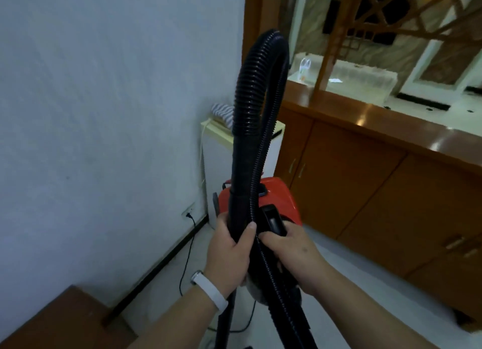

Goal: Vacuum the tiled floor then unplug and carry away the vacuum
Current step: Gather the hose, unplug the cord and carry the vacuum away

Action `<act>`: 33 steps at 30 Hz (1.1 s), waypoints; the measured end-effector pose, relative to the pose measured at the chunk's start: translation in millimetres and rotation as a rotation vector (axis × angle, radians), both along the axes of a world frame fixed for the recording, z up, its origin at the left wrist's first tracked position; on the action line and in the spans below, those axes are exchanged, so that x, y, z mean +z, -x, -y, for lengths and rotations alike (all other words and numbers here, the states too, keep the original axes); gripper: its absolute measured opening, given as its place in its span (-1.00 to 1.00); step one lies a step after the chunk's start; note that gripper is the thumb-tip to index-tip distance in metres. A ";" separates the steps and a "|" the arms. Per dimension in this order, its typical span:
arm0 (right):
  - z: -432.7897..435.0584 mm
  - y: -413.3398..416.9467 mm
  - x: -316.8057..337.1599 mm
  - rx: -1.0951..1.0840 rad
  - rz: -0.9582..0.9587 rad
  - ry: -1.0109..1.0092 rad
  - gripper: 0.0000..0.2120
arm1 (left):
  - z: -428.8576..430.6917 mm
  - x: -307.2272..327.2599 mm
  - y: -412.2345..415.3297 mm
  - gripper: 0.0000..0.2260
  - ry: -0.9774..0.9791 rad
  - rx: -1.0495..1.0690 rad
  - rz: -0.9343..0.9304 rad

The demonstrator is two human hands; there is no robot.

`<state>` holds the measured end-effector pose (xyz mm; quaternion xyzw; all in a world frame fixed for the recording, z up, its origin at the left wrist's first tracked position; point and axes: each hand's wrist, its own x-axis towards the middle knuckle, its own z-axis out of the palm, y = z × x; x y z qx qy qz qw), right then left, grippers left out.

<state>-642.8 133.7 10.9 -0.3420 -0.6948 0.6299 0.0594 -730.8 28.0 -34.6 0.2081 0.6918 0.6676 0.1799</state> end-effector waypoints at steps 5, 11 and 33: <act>-0.4 70.3 -7.0 0.146 0.075 -0.012 -0.85 | 13.9 -25.9 55.9 -0.70 -0.015 0.094 0.063; 5.7 126.2 -32.5 0.219 0.136 -0.005 -0.90 | 30.4 -52.5 102.3 -0.70 -0.006 0.131 0.132; -65.1 223.3 -164.0 0.489 0.350 0.161 -0.64 | -17.8 -153.3 161.5 -0.74 0.337 0.341 0.276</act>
